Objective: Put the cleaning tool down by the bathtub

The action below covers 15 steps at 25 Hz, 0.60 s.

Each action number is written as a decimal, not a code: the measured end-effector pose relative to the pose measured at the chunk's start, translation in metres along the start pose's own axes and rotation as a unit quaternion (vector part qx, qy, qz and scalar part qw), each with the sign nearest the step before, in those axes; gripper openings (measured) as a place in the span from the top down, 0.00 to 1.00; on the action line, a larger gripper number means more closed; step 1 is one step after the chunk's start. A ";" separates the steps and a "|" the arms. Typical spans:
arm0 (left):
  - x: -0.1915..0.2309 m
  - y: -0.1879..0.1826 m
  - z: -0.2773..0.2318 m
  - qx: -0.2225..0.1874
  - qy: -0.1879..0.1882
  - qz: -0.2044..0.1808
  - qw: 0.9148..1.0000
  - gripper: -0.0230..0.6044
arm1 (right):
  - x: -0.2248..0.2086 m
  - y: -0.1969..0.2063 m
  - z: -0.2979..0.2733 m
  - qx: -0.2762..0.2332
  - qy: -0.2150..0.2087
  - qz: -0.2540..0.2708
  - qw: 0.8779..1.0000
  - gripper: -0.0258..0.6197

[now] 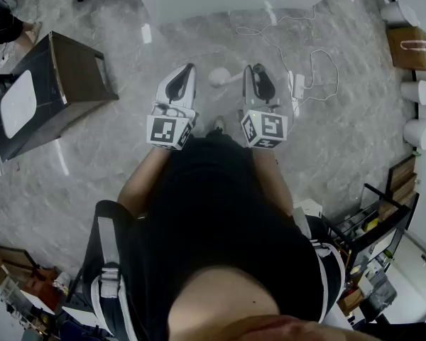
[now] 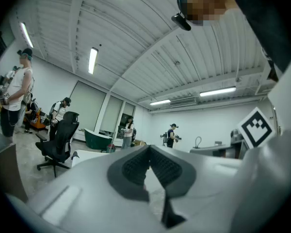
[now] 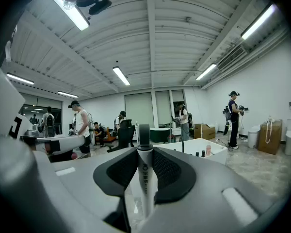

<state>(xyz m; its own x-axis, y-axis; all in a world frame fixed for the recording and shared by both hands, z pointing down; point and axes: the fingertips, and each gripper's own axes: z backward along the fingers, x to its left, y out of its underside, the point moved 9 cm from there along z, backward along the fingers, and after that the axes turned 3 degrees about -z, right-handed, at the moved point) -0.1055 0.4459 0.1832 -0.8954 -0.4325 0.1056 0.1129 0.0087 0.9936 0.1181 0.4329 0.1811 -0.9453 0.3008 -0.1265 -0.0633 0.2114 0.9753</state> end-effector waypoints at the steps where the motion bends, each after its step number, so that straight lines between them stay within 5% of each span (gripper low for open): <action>1: 0.001 0.000 0.001 0.001 -0.001 -0.001 1.000 0.95 | 0.001 0.000 0.000 0.000 0.000 -0.001 1.000 0.81; 15: 0.024 0.004 0.017 0.007 0.003 0.006 1.000 0.95 | 0.022 0.005 -0.001 -0.002 0.016 -0.012 1.000 0.81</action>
<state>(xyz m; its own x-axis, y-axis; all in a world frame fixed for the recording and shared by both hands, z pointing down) -0.1338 0.4504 0.1905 -0.8914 -0.4379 0.1169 0.1169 0.0270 0.9928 0.0967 0.4393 0.1836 -0.9534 0.2649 -0.1441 -0.0873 0.2149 0.9727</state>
